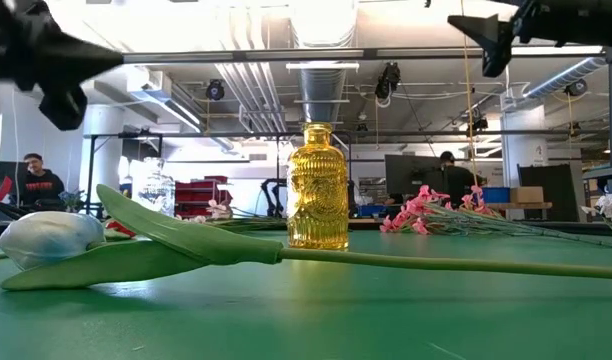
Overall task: Sort flowers into vase by color
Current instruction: Put the bottom red tulip into the yellow vase
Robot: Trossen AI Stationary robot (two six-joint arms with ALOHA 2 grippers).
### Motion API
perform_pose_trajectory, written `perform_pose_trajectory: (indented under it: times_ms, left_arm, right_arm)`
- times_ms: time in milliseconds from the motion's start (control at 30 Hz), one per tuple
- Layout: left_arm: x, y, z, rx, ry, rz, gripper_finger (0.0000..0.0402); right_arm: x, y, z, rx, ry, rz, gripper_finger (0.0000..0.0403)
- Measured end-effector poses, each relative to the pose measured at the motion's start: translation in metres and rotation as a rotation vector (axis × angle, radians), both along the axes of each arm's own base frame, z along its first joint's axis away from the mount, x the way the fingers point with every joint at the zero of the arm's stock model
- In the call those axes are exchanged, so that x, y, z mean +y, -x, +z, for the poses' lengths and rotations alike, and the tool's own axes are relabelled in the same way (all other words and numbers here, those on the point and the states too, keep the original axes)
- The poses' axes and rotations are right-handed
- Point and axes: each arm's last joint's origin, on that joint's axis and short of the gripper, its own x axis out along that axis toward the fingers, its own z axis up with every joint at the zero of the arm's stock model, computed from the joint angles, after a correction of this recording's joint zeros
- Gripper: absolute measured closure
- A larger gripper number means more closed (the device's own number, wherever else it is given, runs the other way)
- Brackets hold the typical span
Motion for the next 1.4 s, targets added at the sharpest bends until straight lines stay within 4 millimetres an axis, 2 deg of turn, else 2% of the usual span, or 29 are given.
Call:
perform_pose_trajectory:
  times_ms: [133, 233, 567, 767, 900, 1000, 1100, 1267, 1400]
  left_arm:
    - [0.003, 0.004, 0.014, -0.136, 0.121, -0.001, 0.0402]
    - [0.004, 0.005, 0.018, -0.168, 0.134, 0.006, 0.0402]
    - [0.000, -0.003, 0.013, -0.139, 0.308, 0.051, 0.0402]
    - [-0.014, -0.020, 0.037, -0.045, 0.388, 0.050, 0.0402]
    - [-0.028, -0.034, 0.048, 0.127, 0.513, 0.053, 0.0402]
    - [-0.037, -0.041, 0.044, 0.376, 0.680, 0.073, 0.0402]
    - [-0.045, -0.045, 0.041, 0.668, 0.778, 0.182, 0.0402]
    - [-0.052, -0.046, 0.053, 1.010, 0.770, 0.448, 0.0401]
    - [-0.057, -0.053, 0.068, 1.092, 0.692, 0.538, 0.0390]
  right_arm:
    - [-0.001, -0.004, 0.002, 0.078, -0.019, 0.000, 0.0199]
    - [-0.001, -0.005, 0.007, 0.120, -0.029, 0.000, 0.0199]
    - [-0.001, -0.006, 0.021, 0.095, -0.013, -0.001, 0.0199]
    - [-0.001, -0.005, 0.027, 0.078, -0.009, -0.002, 0.0199]
    - [-0.001, -0.005, 0.029, 0.073, -0.009, -0.002, 0.0199]
    - [-0.001, -0.005, 0.029, 0.071, -0.018, -0.001, 0.0199]
    - [-0.001, -0.005, 0.029, 0.072, -0.020, -0.001, 0.0199]
    - [-0.001, -0.006, 0.028, 0.078, -0.021, -0.001, 0.0199]
    - [-0.002, -0.006, 0.027, 0.086, -0.022, -0.001, 0.0199]
